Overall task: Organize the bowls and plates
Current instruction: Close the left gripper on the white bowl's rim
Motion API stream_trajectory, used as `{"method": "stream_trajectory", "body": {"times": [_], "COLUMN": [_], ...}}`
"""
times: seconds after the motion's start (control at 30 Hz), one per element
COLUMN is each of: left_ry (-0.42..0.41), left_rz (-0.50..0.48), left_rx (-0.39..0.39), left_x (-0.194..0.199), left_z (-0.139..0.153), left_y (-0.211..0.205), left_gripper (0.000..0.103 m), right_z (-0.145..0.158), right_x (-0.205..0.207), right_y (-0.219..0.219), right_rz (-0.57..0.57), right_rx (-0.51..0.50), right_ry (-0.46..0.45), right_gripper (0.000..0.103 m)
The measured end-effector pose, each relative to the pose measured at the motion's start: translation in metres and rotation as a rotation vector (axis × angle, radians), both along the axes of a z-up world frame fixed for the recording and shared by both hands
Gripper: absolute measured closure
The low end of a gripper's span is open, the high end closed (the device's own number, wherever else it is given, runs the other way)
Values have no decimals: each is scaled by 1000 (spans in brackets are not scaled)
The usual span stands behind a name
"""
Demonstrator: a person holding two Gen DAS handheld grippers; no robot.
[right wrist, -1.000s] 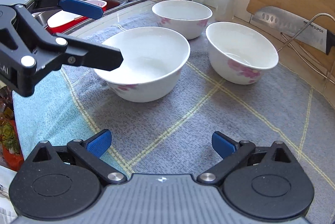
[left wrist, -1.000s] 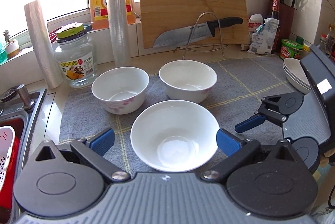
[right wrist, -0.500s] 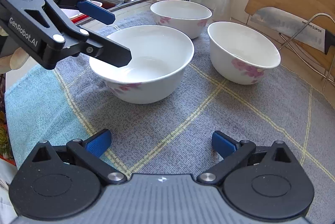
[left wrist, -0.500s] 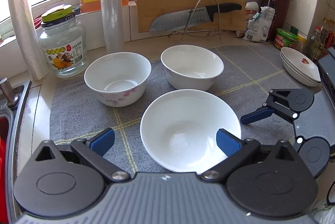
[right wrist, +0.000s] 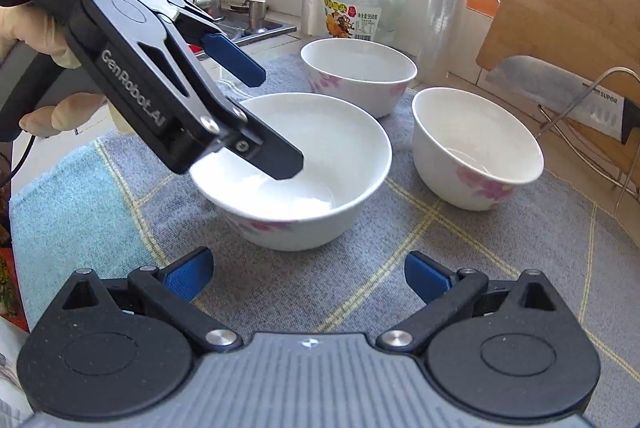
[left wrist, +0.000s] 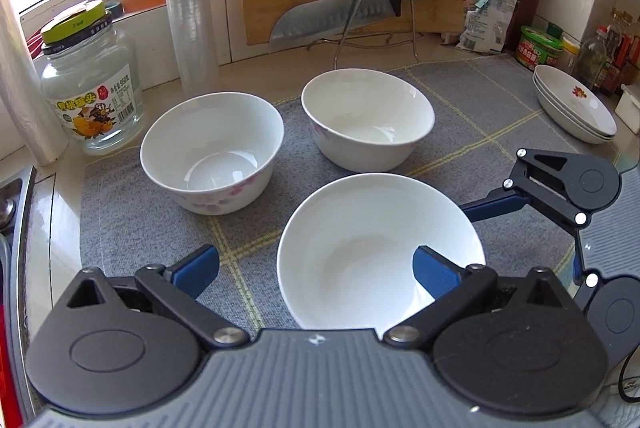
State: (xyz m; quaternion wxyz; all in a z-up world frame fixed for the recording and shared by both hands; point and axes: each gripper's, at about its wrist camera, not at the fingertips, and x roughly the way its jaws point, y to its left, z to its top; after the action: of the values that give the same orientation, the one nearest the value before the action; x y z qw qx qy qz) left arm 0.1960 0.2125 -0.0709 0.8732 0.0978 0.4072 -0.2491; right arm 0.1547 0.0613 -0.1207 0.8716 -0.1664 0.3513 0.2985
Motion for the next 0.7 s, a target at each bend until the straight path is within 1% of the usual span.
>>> {"method": "stream_trajectory", "body": {"times": [0.1,0.17,0.3,0.33,0.37,0.47,0.53,0.7], "left_ry": [20,36,81,92,104,113,118,119], "left_rz": [-19,-32,-42,-44,-49,-58,-63,-71], "left_rx": [-4,-3,-20,-26,-33,-39,-43,-40], "left_x": [3,5,8,9,9,10,11,12], "left_z": [0,-1,-3,-4,-4,-3,-2,-1], "left_y": [-1,-3,-3,-2,-2,-2,-3,-4], "left_gripper": [4,14,25,31,34,37,41,42], "right_z": [3,4,7,8,8,9,10,12], "right_x": [0,-1,-1,-1,-1,0,1,1], "right_y": [5,8,12,13,14,15,15,14], "right_rz": [15,22,41,48,52,61,61,54], "right_rx": [2,3,-11,-16,-17,-18,-17,-16], "right_ry": [-17,-22,-45,-46,-48,-41,-42,-36], "right_gripper": [0,1,4,5,8,17,19,21]}}
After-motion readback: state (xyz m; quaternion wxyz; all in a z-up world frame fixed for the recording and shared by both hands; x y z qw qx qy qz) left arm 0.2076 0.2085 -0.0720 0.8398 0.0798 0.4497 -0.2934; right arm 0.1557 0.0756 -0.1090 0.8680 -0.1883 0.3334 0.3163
